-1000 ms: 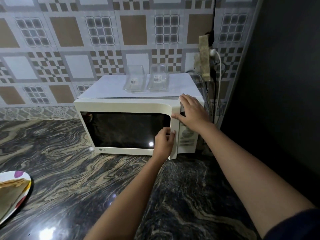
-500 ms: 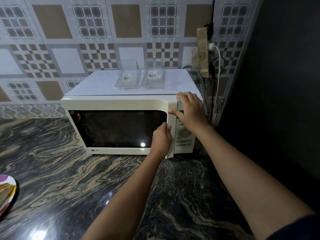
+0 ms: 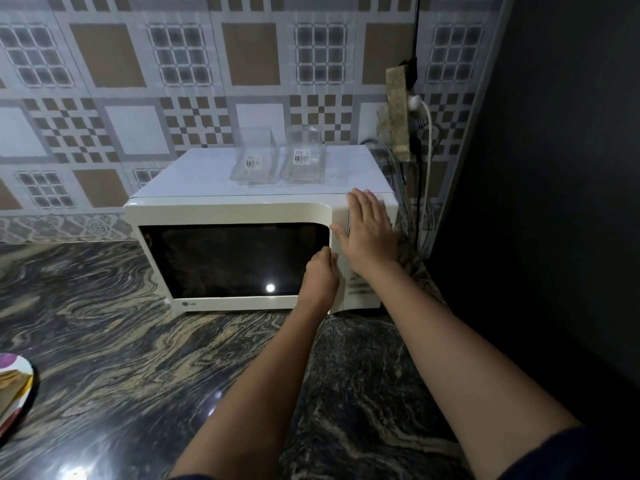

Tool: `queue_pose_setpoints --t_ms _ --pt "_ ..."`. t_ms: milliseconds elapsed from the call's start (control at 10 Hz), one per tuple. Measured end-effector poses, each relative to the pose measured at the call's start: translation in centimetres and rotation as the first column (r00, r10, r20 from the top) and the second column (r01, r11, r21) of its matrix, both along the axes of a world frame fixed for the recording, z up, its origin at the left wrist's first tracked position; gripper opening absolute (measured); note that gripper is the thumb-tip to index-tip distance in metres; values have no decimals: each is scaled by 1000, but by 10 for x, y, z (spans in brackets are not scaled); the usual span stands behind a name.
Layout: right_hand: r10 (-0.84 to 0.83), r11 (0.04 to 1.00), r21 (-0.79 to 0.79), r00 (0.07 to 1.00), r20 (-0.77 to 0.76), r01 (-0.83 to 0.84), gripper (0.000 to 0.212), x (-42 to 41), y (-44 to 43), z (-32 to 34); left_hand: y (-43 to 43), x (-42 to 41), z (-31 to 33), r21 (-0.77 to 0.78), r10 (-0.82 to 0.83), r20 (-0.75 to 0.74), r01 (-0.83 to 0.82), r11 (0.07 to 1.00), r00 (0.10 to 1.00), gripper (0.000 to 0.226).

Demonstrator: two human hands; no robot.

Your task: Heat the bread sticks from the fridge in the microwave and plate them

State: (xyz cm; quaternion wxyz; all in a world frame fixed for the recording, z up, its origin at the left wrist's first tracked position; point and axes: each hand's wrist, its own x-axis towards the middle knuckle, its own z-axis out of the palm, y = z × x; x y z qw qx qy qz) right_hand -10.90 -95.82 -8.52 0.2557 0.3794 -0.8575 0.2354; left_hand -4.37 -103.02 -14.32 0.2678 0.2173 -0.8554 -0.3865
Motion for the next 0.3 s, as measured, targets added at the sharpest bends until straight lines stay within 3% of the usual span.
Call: queue_pose_setpoints --t_ms 100,200,300 --pt "-34 997 67 997 72 30 72 10 2 -6 -4 11 -7 -53 -24 138 31 998 990 13" --pt "-12 994 109 992 126 -2 78 21 15 -12 -8 37 -26 -164 -24 295 75 984 955 33" --pt "-14 995 101 994 108 3 85 49 48 -60 4 93 -47 -155 -36 398 105 982 917 31"
